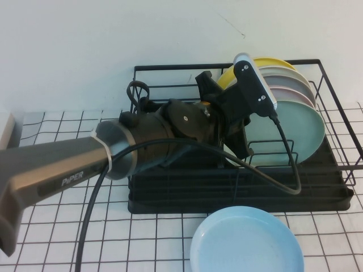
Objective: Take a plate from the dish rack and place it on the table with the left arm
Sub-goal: Grasp the plate from the shelf, then place the plate from the table
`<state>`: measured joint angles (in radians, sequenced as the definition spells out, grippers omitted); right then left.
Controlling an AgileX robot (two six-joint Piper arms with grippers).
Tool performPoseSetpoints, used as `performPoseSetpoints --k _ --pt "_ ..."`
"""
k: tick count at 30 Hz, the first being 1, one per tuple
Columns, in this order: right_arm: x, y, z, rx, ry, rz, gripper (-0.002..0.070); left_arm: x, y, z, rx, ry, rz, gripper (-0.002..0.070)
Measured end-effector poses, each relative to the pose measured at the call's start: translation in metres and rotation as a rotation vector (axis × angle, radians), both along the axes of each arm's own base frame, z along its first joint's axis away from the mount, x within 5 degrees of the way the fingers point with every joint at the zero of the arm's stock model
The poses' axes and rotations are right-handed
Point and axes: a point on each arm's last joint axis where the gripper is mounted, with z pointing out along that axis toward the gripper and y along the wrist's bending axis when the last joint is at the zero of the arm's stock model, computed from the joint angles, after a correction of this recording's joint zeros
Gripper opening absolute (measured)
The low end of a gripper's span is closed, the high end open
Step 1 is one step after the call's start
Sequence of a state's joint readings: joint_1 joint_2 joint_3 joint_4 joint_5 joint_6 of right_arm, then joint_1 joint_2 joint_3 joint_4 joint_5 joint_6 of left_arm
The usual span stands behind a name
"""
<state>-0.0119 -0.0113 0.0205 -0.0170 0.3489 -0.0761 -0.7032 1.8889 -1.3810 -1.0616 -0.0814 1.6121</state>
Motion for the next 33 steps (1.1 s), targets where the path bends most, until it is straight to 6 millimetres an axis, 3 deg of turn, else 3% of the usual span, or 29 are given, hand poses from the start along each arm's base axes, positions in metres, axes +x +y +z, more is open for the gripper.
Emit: performPoseSetpoints --k 7,20,23,26,33 --pt "0.0 0.0 0.0 0.0 0.0 0.0 -0.0002 0.001 0.005 0.012 -0.029 -0.034 0.047 0.0021" --pt "0.0 0.0 0.0 0.0 0.0 0.0 -0.0002 -0.03 0.041 0.11 -0.333 -0.103 0.185 0.0003" --pt "0.0 0.0 0.0 0.0 0.0 0.0 -0.0002 -0.042 0.058 0.135 -0.405 -0.115 0.258 0.0002" --pt "0.0 0.0 0.0 0.0 0.0 0.0 -0.0002 -0.055 0.085 0.16 -0.353 -0.2 0.367 0.0002" --pt "0.0 0.0 0.0 0.0 0.0 0.0 -0.0002 -0.089 0.146 0.2 -0.336 -0.285 0.694 0.0002"
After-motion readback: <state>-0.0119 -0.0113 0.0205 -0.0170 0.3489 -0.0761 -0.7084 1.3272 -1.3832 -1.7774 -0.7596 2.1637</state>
